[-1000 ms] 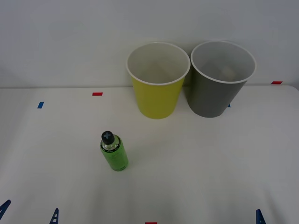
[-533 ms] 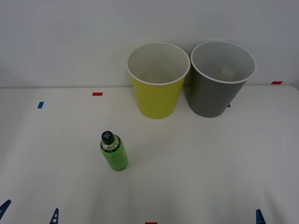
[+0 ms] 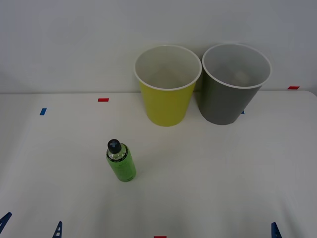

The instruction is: Put cans in the gray bin and PET bottles in the light green bin.

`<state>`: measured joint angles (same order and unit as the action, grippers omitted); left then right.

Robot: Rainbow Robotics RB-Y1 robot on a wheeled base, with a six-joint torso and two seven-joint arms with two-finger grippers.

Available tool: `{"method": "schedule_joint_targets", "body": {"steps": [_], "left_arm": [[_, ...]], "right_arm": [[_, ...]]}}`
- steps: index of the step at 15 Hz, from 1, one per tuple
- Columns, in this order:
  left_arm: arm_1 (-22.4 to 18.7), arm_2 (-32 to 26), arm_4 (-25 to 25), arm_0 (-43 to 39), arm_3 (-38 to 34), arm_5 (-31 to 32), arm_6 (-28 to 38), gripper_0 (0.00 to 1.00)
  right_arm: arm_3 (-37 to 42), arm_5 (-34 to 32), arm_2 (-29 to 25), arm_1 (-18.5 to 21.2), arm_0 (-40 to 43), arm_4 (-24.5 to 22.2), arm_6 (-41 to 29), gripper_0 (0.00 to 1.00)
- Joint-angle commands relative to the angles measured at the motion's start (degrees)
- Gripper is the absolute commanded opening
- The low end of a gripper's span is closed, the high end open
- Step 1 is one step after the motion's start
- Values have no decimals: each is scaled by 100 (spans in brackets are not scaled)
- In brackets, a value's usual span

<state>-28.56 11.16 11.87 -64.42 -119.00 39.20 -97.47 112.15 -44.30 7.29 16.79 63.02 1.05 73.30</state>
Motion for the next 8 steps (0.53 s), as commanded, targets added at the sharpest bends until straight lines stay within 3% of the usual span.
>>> {"method": "schedule_joint_targets", "body": {"steps": [1,8], "left_arm": [[0,0,0,0,0,0,0,100],[0,0,0,0,0,0,0,100]], "right_arm": [[0,0,0,0,0,0,0,100],[0,0,0,0,0,0,0,100]]}}
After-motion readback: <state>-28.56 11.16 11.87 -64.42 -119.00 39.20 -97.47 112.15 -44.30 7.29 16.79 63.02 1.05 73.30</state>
